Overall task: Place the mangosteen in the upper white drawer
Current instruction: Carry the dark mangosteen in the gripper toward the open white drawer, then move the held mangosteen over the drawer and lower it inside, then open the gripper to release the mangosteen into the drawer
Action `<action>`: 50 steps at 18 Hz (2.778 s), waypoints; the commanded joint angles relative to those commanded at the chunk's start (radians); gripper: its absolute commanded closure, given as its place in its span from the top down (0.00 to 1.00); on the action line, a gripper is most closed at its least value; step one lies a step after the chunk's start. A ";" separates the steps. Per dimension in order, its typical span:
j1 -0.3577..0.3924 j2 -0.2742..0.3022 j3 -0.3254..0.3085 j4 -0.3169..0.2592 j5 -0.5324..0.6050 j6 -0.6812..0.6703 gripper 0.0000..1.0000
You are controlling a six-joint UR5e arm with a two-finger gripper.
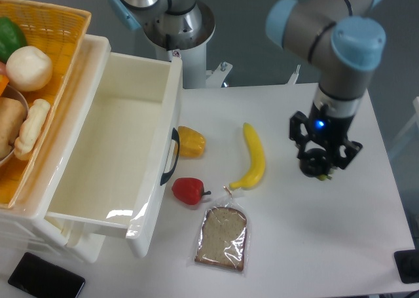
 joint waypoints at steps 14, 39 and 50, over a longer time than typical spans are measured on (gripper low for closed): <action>-0.231 0.206 -0.075 -0.028 -0.235 -0.259 0.13; -0.377 0.157 -0.160 -0.037 -0.221 -0.198 0.23; -0.397 0.137 -0.184 -0.038 -0.168 -0.183 0.97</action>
